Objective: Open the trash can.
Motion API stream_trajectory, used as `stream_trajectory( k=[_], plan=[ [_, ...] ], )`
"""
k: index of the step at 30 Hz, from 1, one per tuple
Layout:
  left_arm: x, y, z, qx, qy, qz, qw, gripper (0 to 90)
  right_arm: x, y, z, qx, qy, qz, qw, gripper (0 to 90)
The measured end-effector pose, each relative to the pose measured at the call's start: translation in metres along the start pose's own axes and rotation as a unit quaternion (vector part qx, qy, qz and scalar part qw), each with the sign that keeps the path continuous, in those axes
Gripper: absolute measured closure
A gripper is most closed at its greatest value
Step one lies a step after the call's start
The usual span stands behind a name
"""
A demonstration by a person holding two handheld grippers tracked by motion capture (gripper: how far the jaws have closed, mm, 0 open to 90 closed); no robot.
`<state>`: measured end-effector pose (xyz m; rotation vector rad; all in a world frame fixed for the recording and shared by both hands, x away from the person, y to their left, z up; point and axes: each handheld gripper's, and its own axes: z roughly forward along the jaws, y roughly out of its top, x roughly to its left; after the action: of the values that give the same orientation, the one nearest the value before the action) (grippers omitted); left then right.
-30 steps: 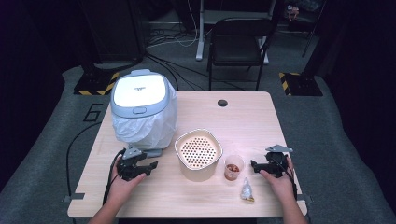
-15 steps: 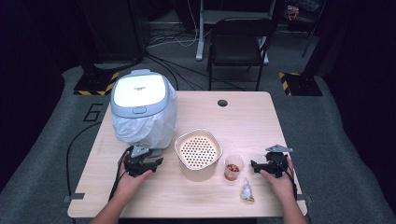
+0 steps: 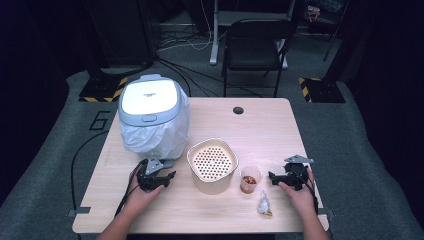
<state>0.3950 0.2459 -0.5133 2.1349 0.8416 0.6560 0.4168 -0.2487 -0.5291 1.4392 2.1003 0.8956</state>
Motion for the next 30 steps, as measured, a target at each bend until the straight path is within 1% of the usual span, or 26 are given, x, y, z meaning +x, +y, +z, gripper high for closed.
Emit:
stream_trajectory(
  k=[1, 2, 3, 4, 7, 8, 9, 10, 11, 13, 14, 16, 17, 18, 20, 21, 23, 25, 28, 29, 30],
  plan=[
    [-0.0007, -0.0002, -0.0001, 0.004, 0.001, 0.011, 0.9999, 37.7, 0.0000, 0.0000, 0.0000, 0.000, 0.000, 0.000, 1.0000, 1.4],
    [-0.0002, -0.0004, -0.0002, 0.004, 0.000, 0.012, 0.9999, 37.7, 0.0000, 0.0000, 0.0000, 0.000, 0.000, 0.000, 1.0000, 1.4],
    [0.0003, -0.0009, 0.0003, 0.000, -0.001, 0.008, 1.0000, 37.7, 0.0000, 0.0000, 0.0000, 0.000, 0.000, 0.000, 1.0000, 1.4],
    [0.0003, -0.0009, 0.0003, 0.000, -0.001, 0.008, 1.0000, 37.7, 0.0000, 0.0000, 0.0000, 0.000, 0.000, 0.000, 1.0000, 1.4],
    [0.0037, -0.0017, -0.0003, -0.004, -0.015, -0.001, 0.9999, 37.7, 0.0000, 0.0000, 0.0000, 0.000, 0.000, 0.000, 1.0000, 1.4],
    [0.0052, -0.0023, -0.0007, -0.004, -0.021, 0.002, 0.9998, 37.8, 0.0001, 0.0000, 0.0000, 0.000, 0.000, 0.000, 1.0000, 1.4],
    [0.0052, -0.0023, -0.0007, -0.004, -0.021, 0.002, 0.9998, 37.8, 0.0001, 0.0000, 0.0000, 0.000, 0.000, 0.000, 1.0000, 1.4],
    [0.0064, -0.0022, -0.0010, 0.000, -0.025, 0.008, 0.9996, 37.8, 0.0000, 0.0000, 0.0000, 0.000, 0.000, 0.000, 1.0000, 1.4],
    [0.0064, -0.0022, -0.0010, 0.000, -0.025, 0.008, 0.9996, 37.8, 0.0000, 0.0000, 0.0000, 0.000, 0.000, 0.000, 1.0000, 1.4],
    [0.0048, -0.0016, 0.0004, 0.002, -0.020, 0.015, 0.9997, 37.8, 0.0000, 0.0000, 0.0000, 0.000, 0.000, 0.000, 1.0000, 1.4],
    [0.0043, -0.0009, 0.0005, 0.009, -0.018, 0.023, 0.9995, 37.7, 0.0000, 0.0000, 0.0000, 0.000, 0.000, 0.000, 1.0000, 1.4],
    [0.0038, -0.0007, 0.0004, 0.012, -0.018, 0.022, 0.9995, 37.7, 0.0000, 0.0000, 0.0000, 0.000, 0.000, 0.000, 1.0000, 1.4],
    [0.0029, -0.0006, 0.0006, 0.014, -0.016, 0.026, 0.9994, 37.8, 0.0000, 0.0000, 0.0000, 0.000, 0.000, 0.000, 1.0000, 1.4],
    [0.0021, -0.0008, 0.0014, 0.013, -0.012, 0.026, 0.9995, 37.8, 0.0000, 0.0000, 0.0000, 0.000, 0.000, 0.000, 1.0000, 1.4],
    [0.0016, -0.0007, 0.0017, 0.013, -0.011, 0.026, 0.9995, 37.8, 0.0000, 0.0000, 0.0000, 0.000, 0.000, 0.000, 1.0000, 1.4],
    [0.0014, -0.0006, 0.0017, 0.018, -0.012, 0.028, 0.9994, 37.8, 0.0001, 0.0000, 0.0000, 0.000, 0.000, 0.000, 1.0000, 1.4],
    [0.0012, -0.0011, 0.0028, 0.017, -0.009, 0.027, 0.9994, 37.9, 0.0001, 0.0000, 0.0000, 0.000, 0.000, 0.000, 1.0000, 1.4],
    [0.0016, -0.0011, 0.0026, 0.019, -0.012, 0.029, 0.9993, 37.9, 0.0001, 0.0000, 0.0000, 0.000, 0.000, 0.000, 1.0000, 1.4],
    [0.0004, -0.0028, 0.0043, 0.016, -0.007, 0.034, 0.9993, 37.9, 0.0001, 0.0000, 0.0000, 0.000, 0.000, 0.000, 1.0000, 1.4],
    [0.0004, -0.0030, 0.0047, 0.022, -0.010, 0.037, 0.9990, 37.9, 0.0001, 0.0000, 0.0000, 0.000, 0.000, 0.000, 1.0000, 1.4],
    [0.0004, -0.0030, 0.0047, 0.022, -0.010, 0.037, 0.9990, 37.9, 0.0001, 0.0000, 0.0000, 0.000, 0.000, 0.000, 1.0000, 1.4]
  ],
)
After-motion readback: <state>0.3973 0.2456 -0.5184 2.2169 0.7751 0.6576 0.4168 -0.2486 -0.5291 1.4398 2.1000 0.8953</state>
